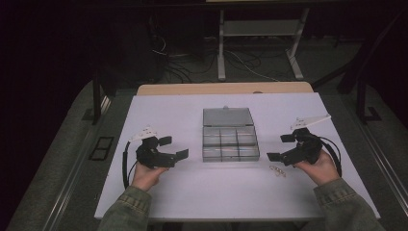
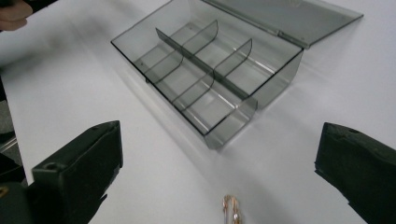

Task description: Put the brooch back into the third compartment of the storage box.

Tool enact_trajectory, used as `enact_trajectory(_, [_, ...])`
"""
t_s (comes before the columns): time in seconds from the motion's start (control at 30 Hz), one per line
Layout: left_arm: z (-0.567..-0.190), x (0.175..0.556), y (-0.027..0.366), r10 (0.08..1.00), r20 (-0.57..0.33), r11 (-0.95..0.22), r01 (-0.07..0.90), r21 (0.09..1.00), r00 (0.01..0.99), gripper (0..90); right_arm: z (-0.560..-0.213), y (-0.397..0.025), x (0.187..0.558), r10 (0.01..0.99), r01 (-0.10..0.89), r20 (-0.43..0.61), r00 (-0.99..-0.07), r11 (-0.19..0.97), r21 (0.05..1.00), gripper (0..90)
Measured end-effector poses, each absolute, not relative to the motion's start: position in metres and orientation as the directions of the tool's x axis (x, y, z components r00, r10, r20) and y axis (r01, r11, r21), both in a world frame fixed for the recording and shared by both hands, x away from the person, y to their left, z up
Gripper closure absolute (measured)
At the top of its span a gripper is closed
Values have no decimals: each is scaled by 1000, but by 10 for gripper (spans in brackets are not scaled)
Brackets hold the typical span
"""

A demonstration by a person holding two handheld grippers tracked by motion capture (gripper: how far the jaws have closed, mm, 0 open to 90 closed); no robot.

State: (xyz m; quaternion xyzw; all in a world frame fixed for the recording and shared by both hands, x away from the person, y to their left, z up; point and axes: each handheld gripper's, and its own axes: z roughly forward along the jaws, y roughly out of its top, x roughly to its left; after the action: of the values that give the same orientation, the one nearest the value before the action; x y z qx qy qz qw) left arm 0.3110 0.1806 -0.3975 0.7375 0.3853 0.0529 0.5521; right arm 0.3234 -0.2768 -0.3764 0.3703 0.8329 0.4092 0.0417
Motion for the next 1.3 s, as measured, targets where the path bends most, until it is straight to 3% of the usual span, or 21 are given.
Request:
enact_trajectory(1.0, [-420, 264, 179, 568, -350, -157, 516, 842, 744, 0, -416, -286, 294, 675, 604, 171, -718, 480, 637, 5])
enact_trajectory(1.07, [-420, 264, 176, 562, -342, -170, 510, 843, 753, 0, -420, -286, 294, 675, 604, 164, -719, 491, 628, 65])
enact_trajectory(1.17, [-420, 262, 173, 555, -334, -182, 503, 845, 762, 0, -424, -287, 294, 678, 604, 147, -720, 508, 614, 68])
enact_trajectory(1.23, [-421, 262, 171, 550, -334, -185, 502, 845, 765, 0, -427, -289, 294, 674, 601, 139, -725, 521, 607, 177])
enact_trajectory(1.3, [-421, 261, 169, 544, -338, -184, 502, 845, 768, 0, -429, -290, 294, 678, 601, 125, -725, 533, 596, 187])
